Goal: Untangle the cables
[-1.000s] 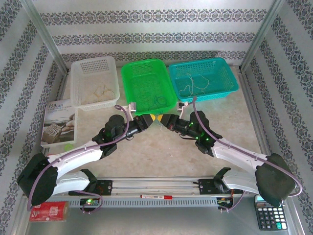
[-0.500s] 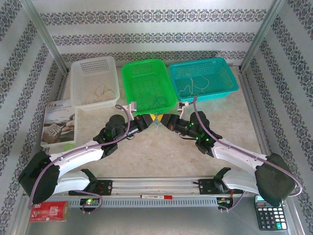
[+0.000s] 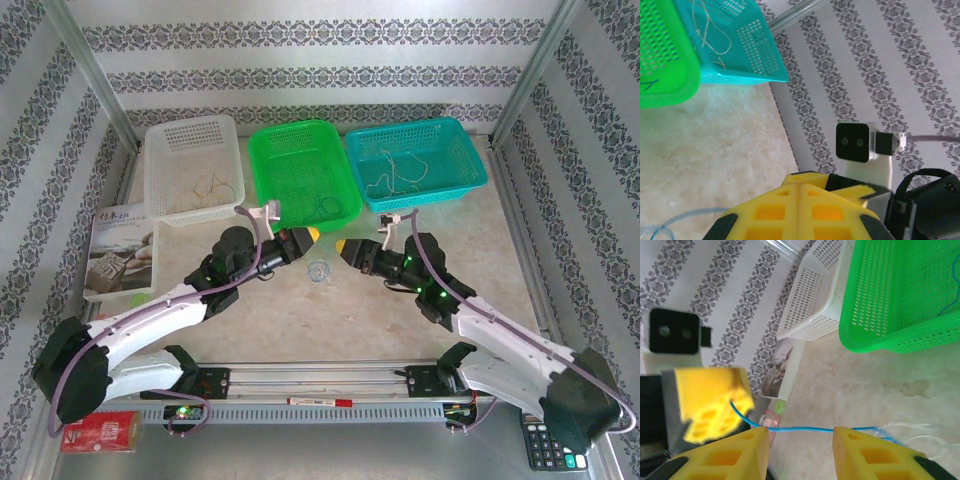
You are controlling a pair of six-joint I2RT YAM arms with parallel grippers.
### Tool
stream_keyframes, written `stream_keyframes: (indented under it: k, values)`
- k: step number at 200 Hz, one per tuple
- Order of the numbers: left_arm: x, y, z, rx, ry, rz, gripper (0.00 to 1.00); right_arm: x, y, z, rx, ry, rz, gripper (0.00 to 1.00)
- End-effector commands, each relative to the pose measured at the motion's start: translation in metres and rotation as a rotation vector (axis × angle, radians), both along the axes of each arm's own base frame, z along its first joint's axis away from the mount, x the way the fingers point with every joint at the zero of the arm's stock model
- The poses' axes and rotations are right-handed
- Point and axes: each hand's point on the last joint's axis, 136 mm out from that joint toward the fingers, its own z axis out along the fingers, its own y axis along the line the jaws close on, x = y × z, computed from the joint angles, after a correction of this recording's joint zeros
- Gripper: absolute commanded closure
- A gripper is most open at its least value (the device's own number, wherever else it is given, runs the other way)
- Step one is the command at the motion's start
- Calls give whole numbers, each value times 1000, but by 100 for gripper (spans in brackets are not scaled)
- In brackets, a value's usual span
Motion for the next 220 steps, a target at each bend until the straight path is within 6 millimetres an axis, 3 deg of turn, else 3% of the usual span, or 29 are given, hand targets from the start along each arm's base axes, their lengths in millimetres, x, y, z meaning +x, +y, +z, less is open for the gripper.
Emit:
stream_keyframes:
  k: [1, 63, 97, 160, 170, 183, 207, 216, 220]
  values:
    - [-13, -8, 18, 46, -42, -75, 100, -3, -17, -15, -169, -93, -16, 62]
    - [-22, -13, 43, 89, -76, -144, 100, -6, -10, 14, -320, -368, 66, 43]
    - [-24, -17, 52, 91, -83, -169, 100, -5, 5, 29, -369, -457, 105, 41]
    - [-26, -20, 62, 66, -87, -195, 100, 8, 25, 34, -409, -495, 113, 42]
    - [-27, -20, 63, 64, -86, -196, 100, 10, 29, 36, -403, -496, 117, 45]
    - [-28, -20, 64, 59, -87, -197, 100, 10, 34, 39, -387, -496, 132, 56]
    - [-28, -18, 64, 54, -91, -191, 100, 10, 37, 44, -363, -493, 139, 100]
    - [-28, -17, 63, 57, -95, -184, 100, 12, 35, 46, -354, -488, 127, 100]
    - [-28, -16, 62, 61, -95, -178, 94, 12, 34, 47, -350, -484, 122, 100]
